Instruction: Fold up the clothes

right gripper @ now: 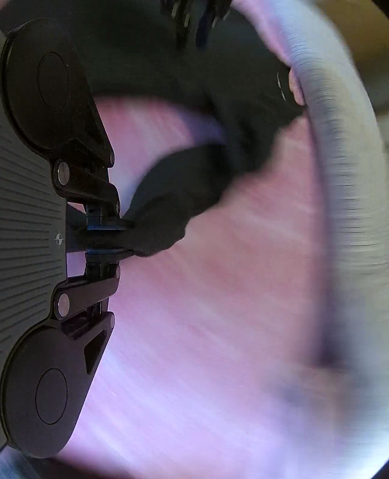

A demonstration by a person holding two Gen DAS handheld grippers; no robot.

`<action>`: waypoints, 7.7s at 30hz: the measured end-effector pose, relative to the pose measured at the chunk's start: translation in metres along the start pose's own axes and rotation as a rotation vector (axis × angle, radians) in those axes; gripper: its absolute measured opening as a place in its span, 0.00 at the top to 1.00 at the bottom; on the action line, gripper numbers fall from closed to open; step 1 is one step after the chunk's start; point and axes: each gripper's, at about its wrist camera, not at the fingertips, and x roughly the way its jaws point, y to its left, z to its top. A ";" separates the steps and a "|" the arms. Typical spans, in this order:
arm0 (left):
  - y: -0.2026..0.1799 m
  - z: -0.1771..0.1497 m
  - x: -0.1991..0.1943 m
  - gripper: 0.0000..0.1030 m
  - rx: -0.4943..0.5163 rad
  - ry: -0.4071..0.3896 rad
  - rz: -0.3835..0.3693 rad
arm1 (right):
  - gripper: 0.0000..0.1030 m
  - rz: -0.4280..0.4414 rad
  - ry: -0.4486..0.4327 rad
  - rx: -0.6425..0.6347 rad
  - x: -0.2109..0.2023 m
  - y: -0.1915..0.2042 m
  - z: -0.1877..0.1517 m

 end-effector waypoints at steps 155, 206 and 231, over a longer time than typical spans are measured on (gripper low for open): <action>0.225 -0.494 -0.249 0.91 0.305 0.474 0.474 | 0.57 0.418 0.239 0.017 -0.101 0.539 0.067; -0.085 -0.065 -0.037 0.67 0.440 0.131 0.294 | 0.64 -0.274 0.223 -0.400 -0.037 -0.034 -0.059; -0.176 0.091 0.160 0.93 0.679 0.005 0.342 | 0.99 -0.311 0.410 -0.748 0.088 -0.123 -0.057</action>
